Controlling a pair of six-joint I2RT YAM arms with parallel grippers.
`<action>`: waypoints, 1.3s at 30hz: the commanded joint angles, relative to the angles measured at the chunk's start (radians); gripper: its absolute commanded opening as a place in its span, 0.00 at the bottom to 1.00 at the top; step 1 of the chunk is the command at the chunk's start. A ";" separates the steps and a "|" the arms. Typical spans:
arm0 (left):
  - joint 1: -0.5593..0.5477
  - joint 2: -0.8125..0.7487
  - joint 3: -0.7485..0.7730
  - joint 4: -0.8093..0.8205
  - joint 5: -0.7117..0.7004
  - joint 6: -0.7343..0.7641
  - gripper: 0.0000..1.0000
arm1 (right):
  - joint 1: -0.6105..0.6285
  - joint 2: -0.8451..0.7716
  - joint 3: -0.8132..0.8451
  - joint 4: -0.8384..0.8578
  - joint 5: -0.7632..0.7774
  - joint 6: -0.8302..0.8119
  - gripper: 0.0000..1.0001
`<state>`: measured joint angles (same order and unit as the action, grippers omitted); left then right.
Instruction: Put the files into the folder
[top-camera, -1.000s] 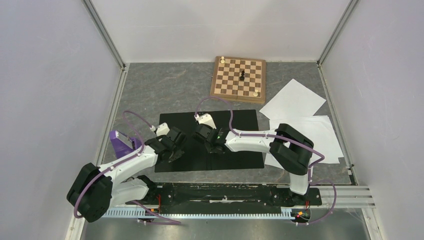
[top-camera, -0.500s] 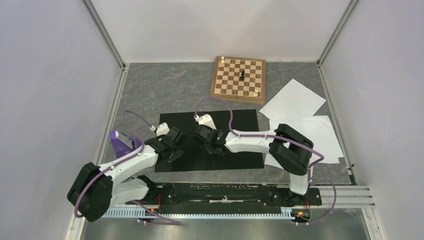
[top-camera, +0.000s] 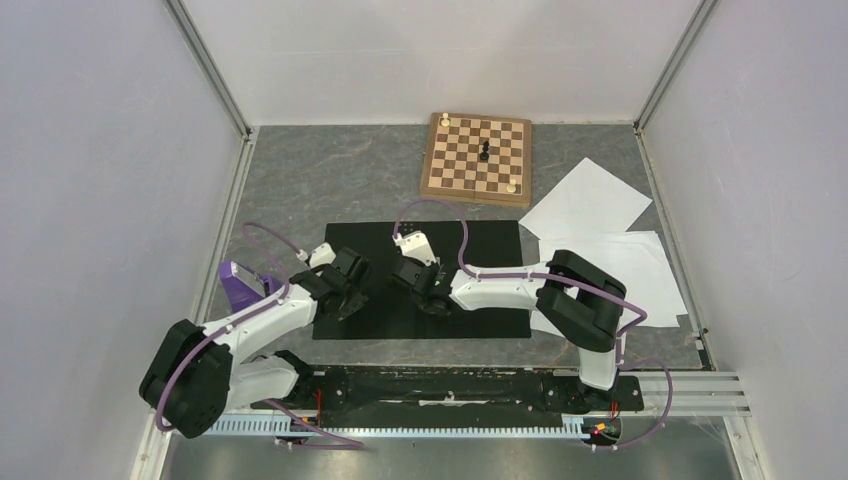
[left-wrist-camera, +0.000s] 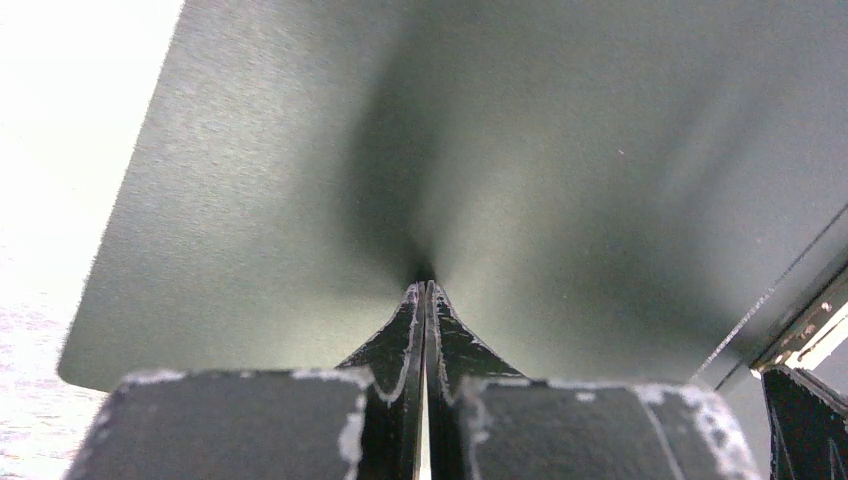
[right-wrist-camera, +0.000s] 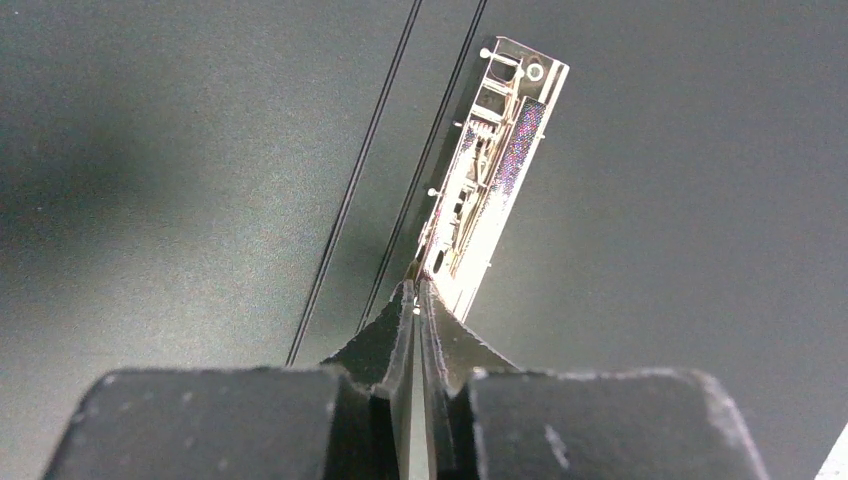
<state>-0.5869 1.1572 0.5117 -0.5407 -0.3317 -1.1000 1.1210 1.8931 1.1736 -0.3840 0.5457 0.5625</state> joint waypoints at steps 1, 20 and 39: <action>0.039 0.037 -0.012 -0.071 -0.016 -0.018 0.02 | -0.017 0.033 -0.058 -0.239 0.110 0.007 0.05; 0.055 0.044 -0.010 -0.074 -0.008 -0.023 0.02 | -0.059 -0.046 -0.010 -0.210 0.064 -0.045 0.10; 0.052 -0.003 0.141 -0.096 0.056 0.151 0.02 | -0.176 -0.133 0.109 -0.067 -0.123 -0.126 0.53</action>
<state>-0.5385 1.1812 0.5735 -0.6113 -0.2970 -1.0389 0.9939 1.8385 1.2762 -0.4774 0.4957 0.4702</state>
